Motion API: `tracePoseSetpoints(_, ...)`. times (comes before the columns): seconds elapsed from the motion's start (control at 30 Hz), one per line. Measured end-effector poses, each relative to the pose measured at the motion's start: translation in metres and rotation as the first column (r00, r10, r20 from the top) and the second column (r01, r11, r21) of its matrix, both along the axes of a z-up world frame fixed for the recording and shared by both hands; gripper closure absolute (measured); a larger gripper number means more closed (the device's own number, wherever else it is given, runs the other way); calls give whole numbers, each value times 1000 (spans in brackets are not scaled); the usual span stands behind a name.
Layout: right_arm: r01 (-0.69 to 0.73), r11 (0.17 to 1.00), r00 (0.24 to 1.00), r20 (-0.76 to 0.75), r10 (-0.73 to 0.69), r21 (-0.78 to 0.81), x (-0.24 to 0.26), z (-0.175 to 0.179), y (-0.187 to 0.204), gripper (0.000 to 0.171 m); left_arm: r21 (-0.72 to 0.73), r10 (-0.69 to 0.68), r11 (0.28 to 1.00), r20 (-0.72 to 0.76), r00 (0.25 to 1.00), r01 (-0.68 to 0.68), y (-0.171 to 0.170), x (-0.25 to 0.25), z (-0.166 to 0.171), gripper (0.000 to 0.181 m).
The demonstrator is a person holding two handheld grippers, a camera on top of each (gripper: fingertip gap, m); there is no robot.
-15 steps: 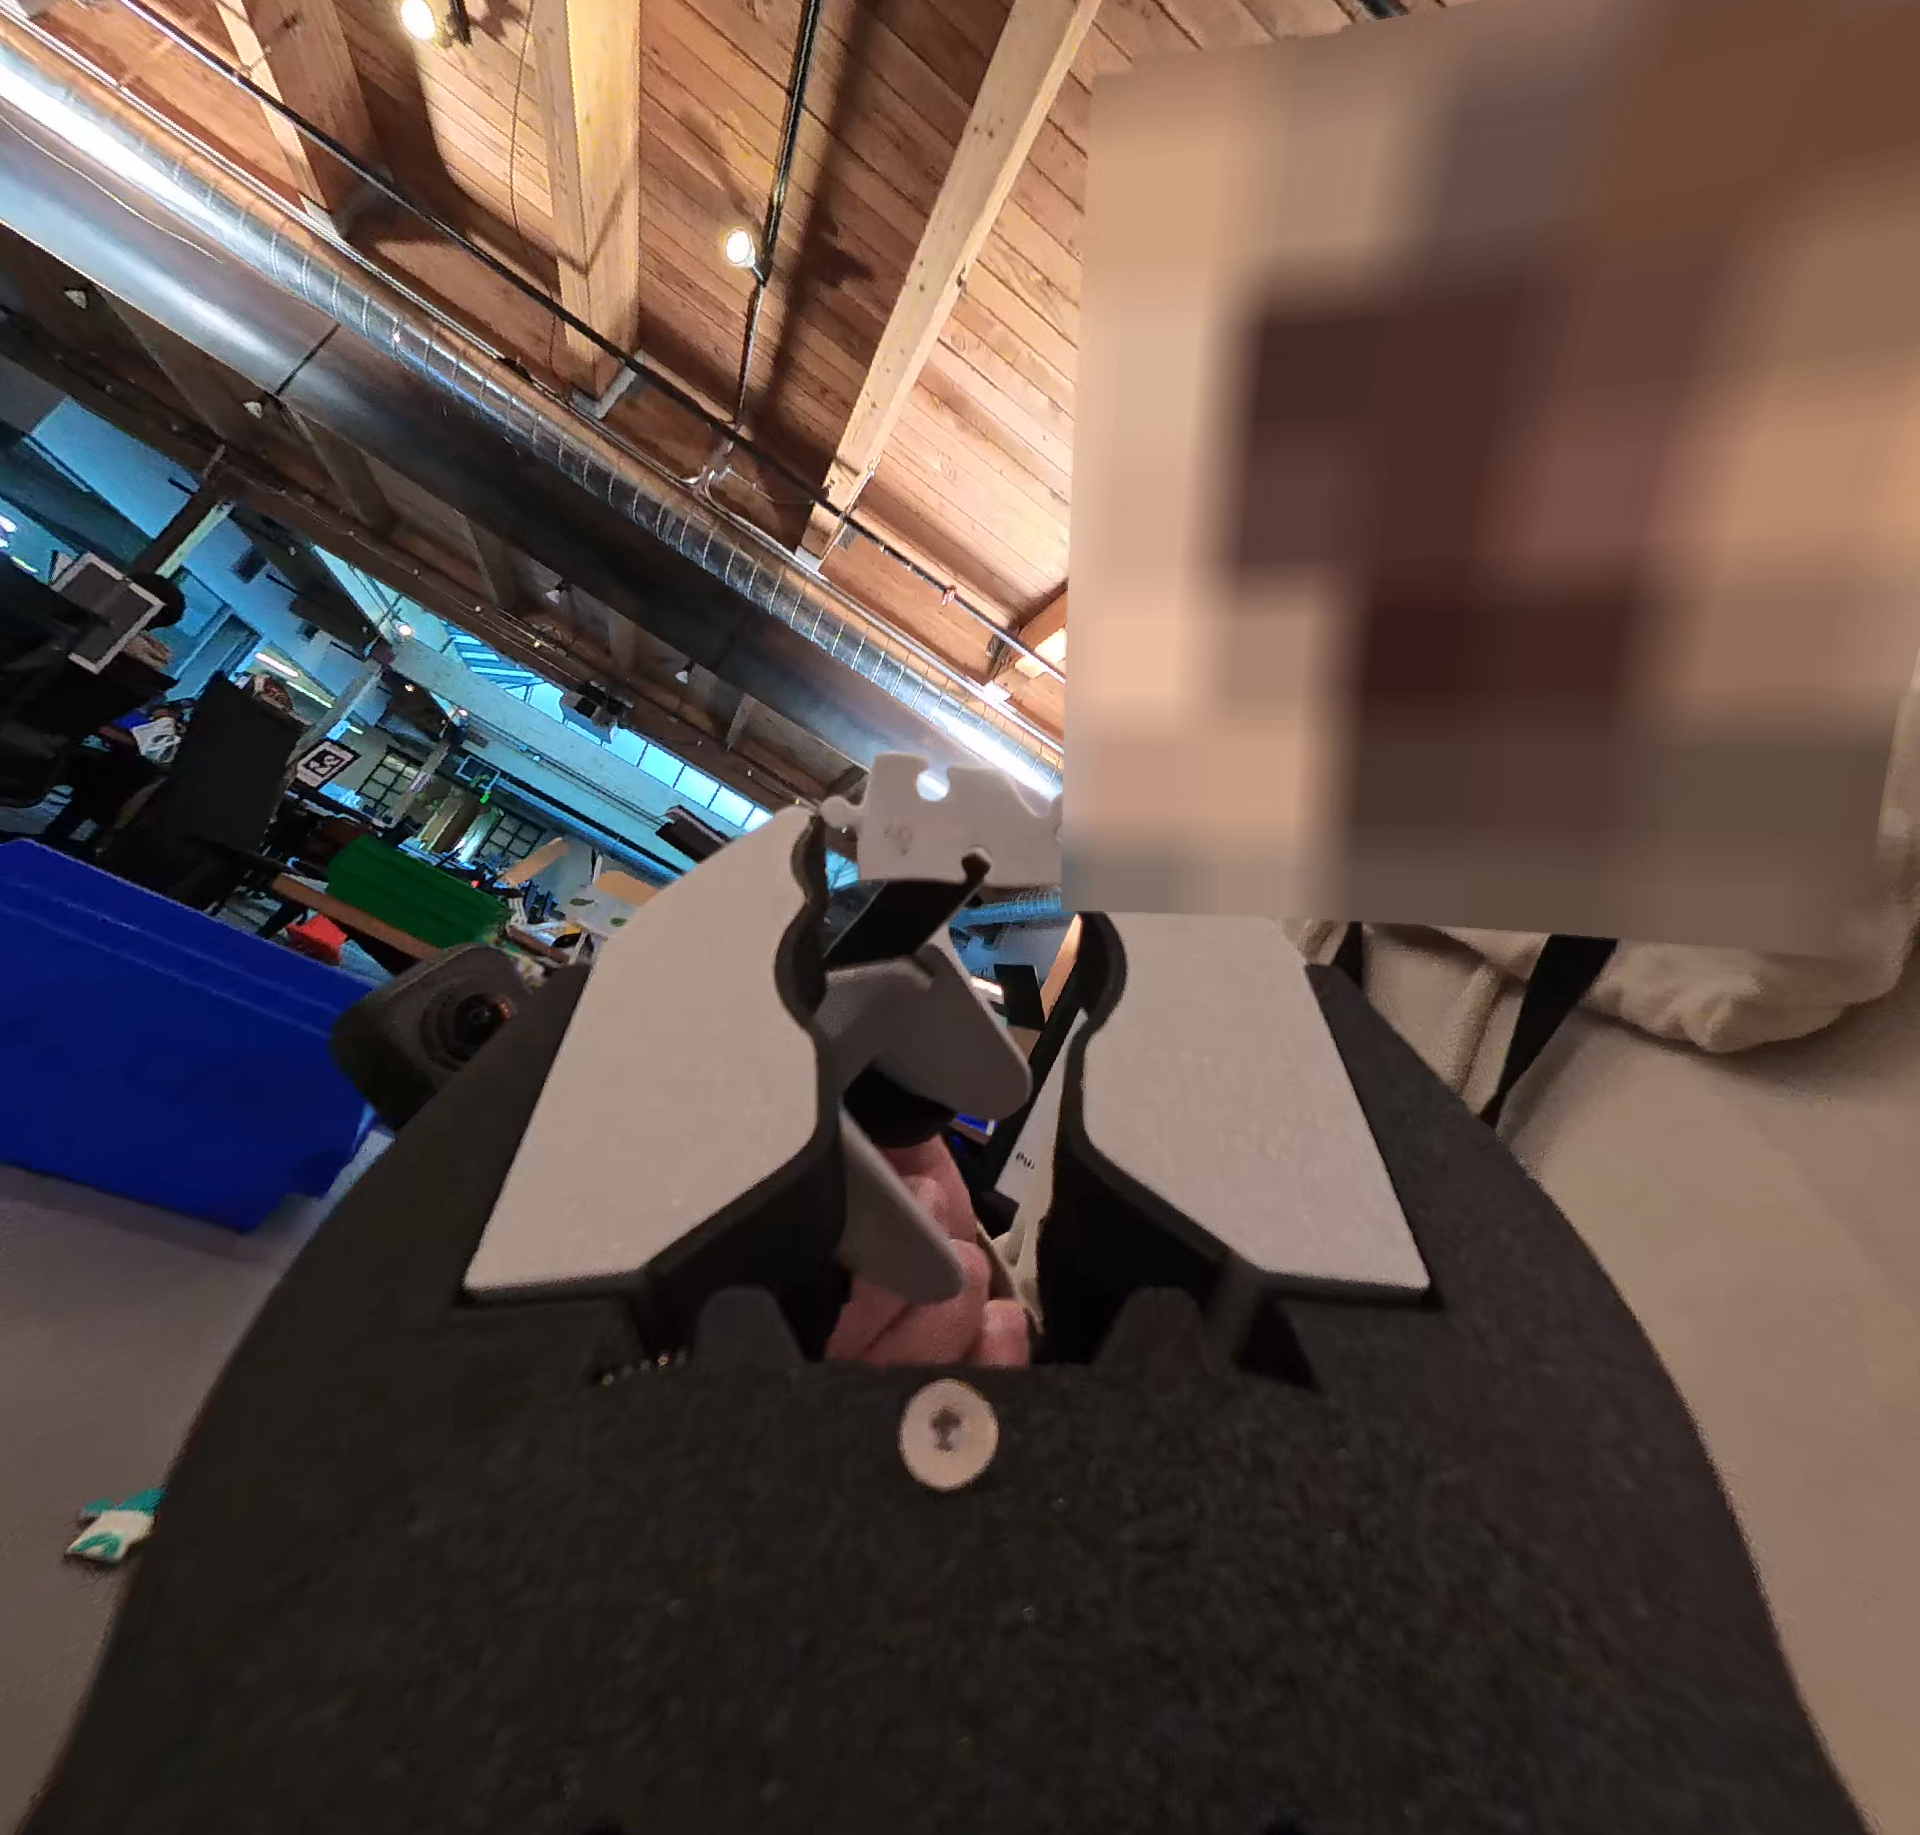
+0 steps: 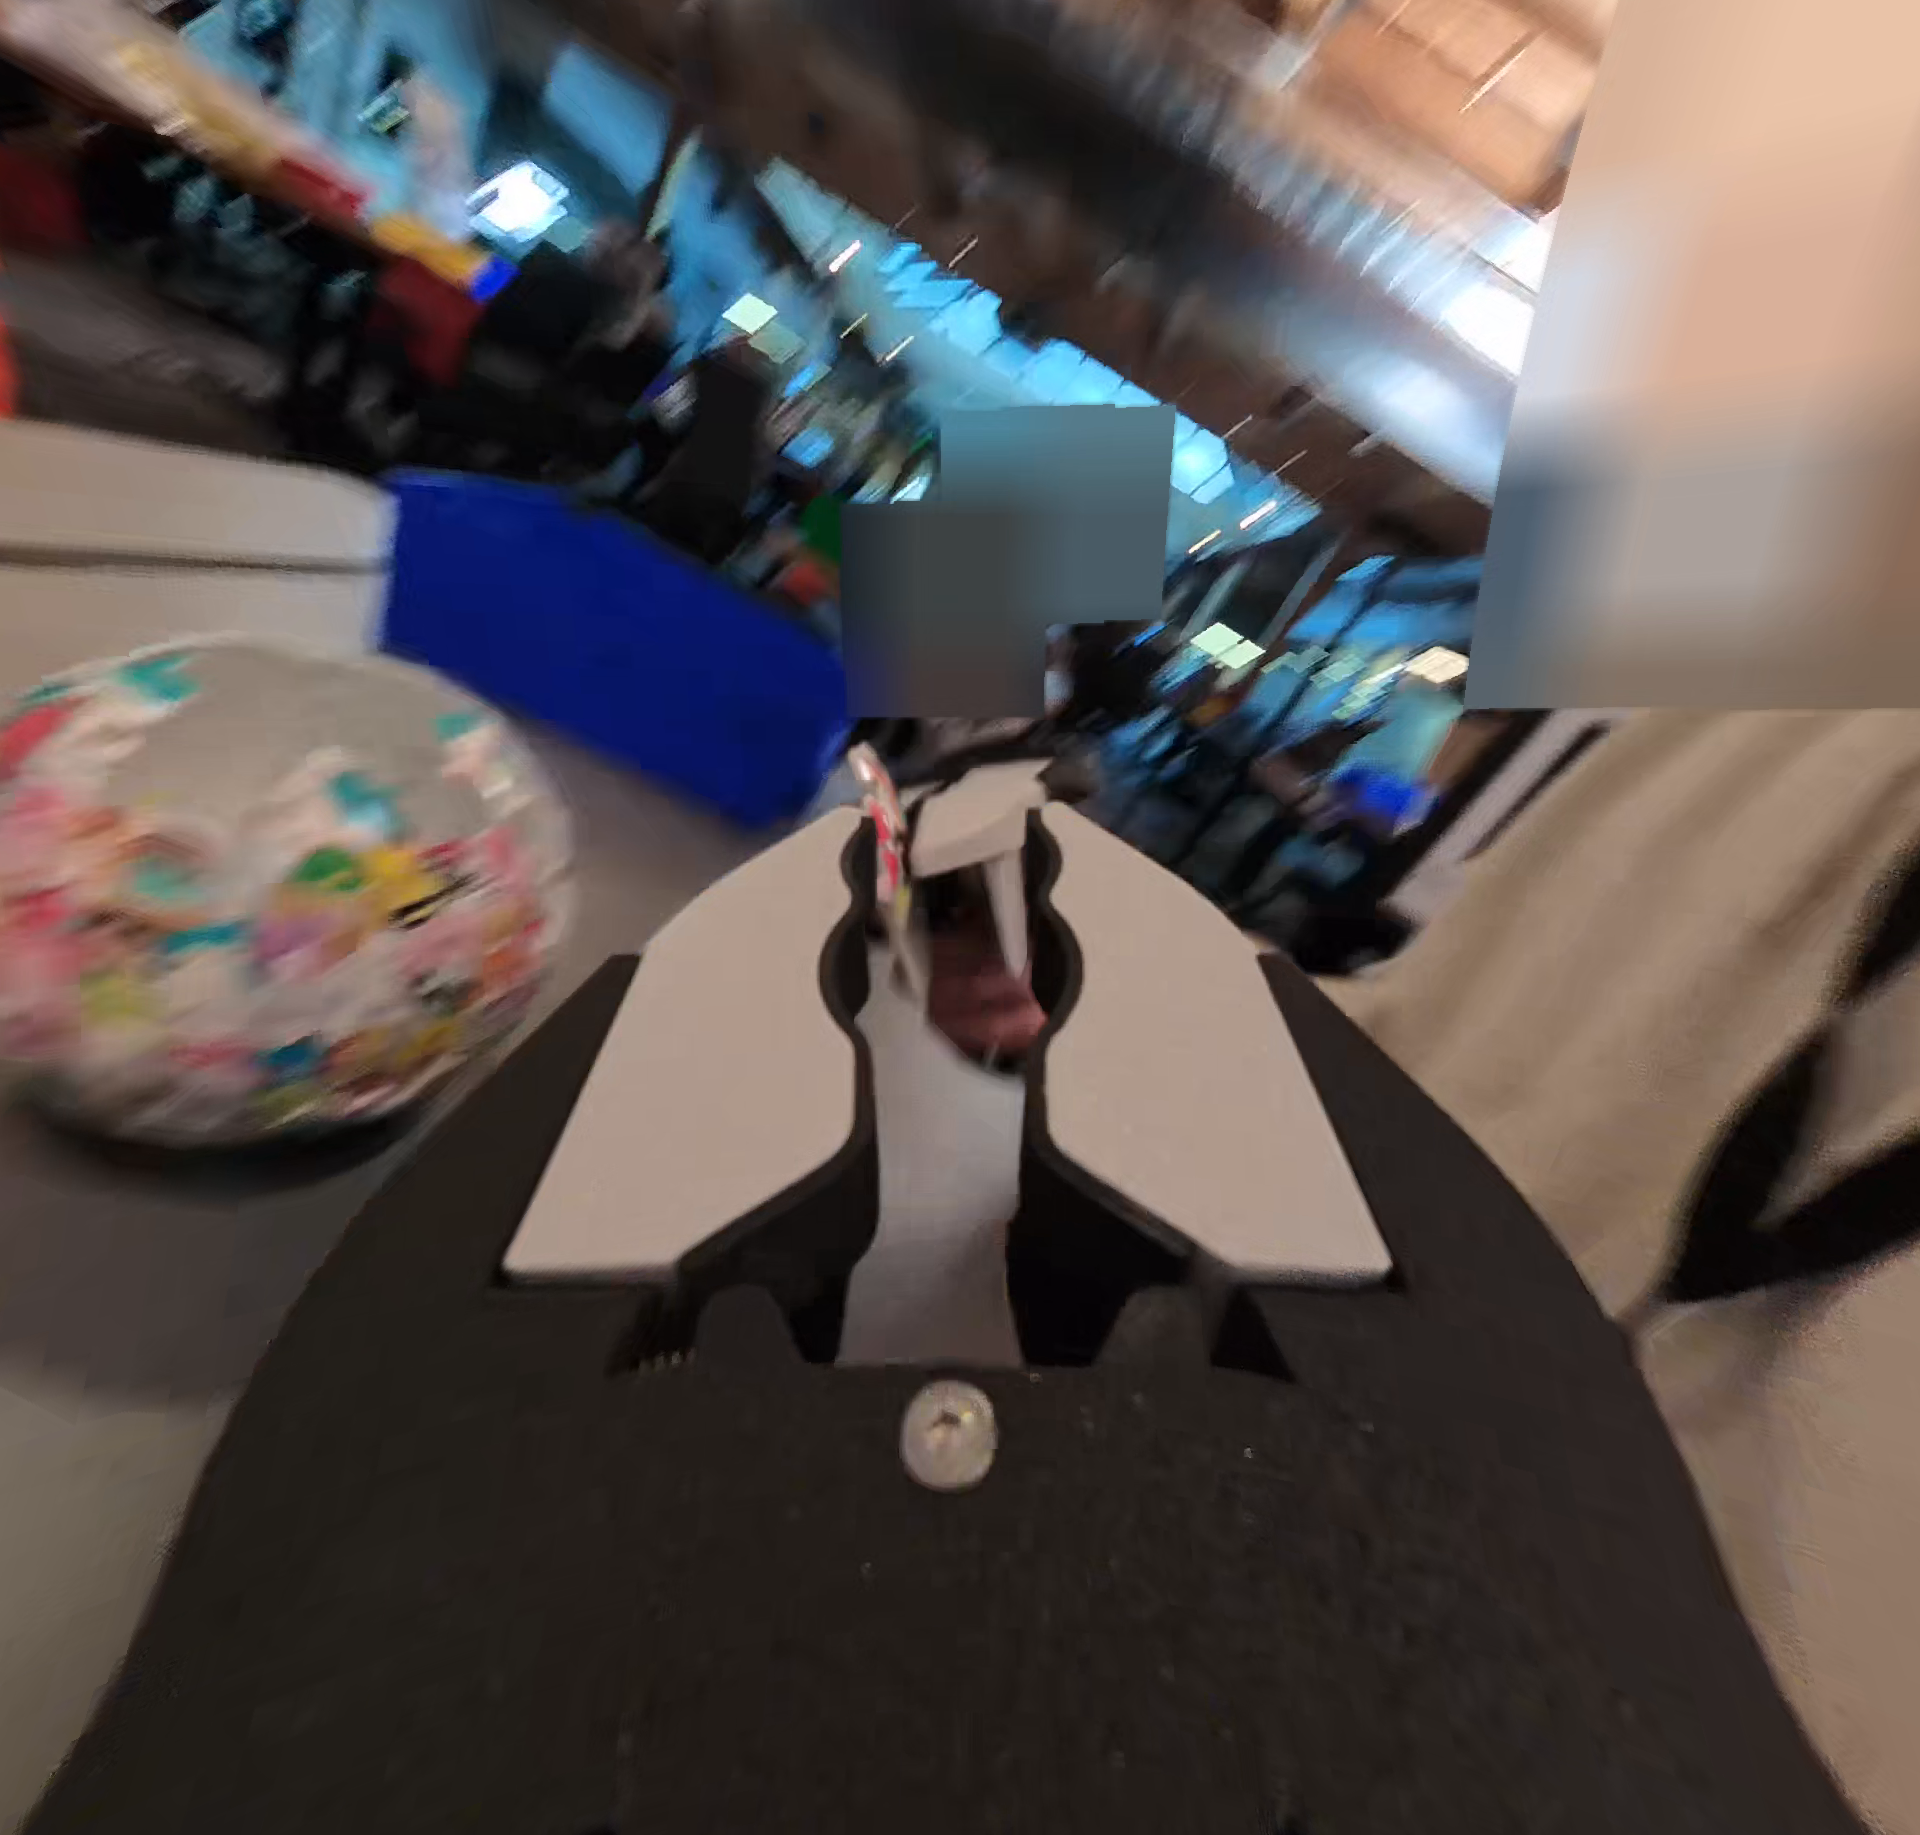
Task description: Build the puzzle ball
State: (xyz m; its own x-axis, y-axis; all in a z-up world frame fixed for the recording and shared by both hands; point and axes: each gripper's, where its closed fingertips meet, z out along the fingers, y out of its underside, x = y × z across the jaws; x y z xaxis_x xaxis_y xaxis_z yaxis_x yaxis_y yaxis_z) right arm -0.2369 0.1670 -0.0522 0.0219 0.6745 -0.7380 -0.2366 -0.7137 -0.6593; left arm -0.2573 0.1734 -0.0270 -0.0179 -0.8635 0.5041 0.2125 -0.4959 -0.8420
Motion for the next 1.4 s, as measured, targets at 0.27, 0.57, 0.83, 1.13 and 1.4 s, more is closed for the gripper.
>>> tracePoseSetpoints(0.27, -169, 979, 879, 467, 96, 117, 28, -59, 39, 169, 156, 138, 985, -414, 900, -80, 25, 17, -54, 160)
tracePoseSetpoints(0.57, -168, 943, 742, 667, -70, 287, 99, -91, 65, 169, 326, 337, 937, -738, 584, -128, 98, -16, -112, 76)
tracePoseSetpoints(0.83, -353, 898, 660, 610, 438, -262, 85, -151, 21, 169, 304, 259, 953, -804, 535, -3, 86, -12, -165, 83)
tracePoseSetpoints(1.13, -397, 917, 619, 728, 296, -35, 85, -151, 34, 133, 401, 336, 915, -802, 494, 28, 104, -11, -165, 74)
tracePoseSetpoints(1.4, -485, 757, 459, 864, -206, 438, 101, -145, 130, 53, 382, 292, 921, -812, 505, 81, 126, 12, -168, 65)
